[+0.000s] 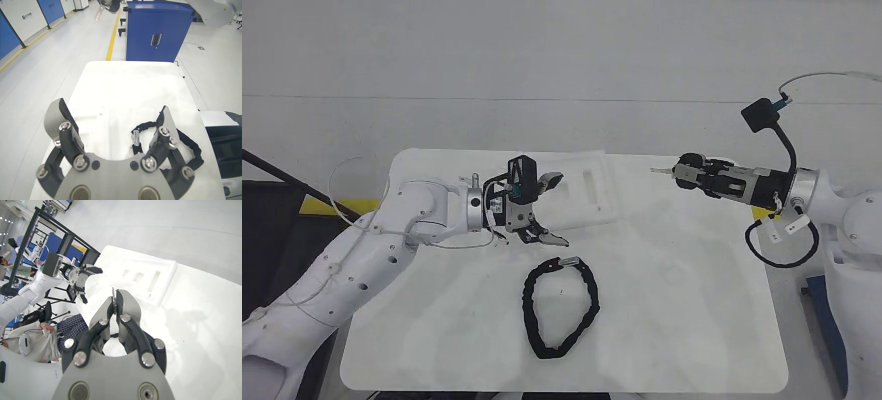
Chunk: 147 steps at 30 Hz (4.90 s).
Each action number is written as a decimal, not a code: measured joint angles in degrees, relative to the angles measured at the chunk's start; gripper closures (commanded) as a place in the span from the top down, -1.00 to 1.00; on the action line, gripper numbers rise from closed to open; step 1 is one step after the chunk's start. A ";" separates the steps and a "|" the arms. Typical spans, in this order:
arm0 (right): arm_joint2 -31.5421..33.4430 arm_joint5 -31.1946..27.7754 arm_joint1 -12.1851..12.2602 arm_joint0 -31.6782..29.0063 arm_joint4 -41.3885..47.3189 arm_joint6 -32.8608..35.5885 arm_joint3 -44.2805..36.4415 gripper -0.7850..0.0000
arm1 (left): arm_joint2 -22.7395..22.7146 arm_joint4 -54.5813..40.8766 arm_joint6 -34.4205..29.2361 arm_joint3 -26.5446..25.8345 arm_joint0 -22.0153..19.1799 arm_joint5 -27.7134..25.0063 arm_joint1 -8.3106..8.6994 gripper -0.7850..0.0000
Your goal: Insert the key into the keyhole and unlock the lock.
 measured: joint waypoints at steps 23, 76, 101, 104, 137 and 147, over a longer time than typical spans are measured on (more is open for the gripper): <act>0.00 0.00 0.00 0.00 0.00 0.00 0.00 -1.00 | 4.87 11.94 -3.44 6.63 7.00 -1.15 -4.14 1.00; 0.00 0.00 0.00 0.00 0.00 0.00 0.00 -1.00 | 1.66 24.75 -3.78 12.14 12.26 5.42 -9.87 -1.00; 0.00 0.00 0.00 0.00 0.00 0.00 0.00 -1.00 | -10.15 8.85 -3.03 6.71 13.35 -4.95 -8.91 -1.00; 0.00 0.00 0.00 0.00 0.00 0.00 0.00 -1.00 | -11.97 4.36 -3.20 5.36 13.67 -5.94 -8.70 -1.00; -6.29 3.35 1.64 11.95 8.46 16.34 -0.98 -1.00 | -11.42 -18.81 10.81 0.41 10.68 -11.25 -12.32 -1.00; -6.37 3.43 1.68 11.98 8.25 16.35 -1.07 -1.00 | -11.46 -18.80 10.76 0.39 10.68 -11.25 -12.30 -1.00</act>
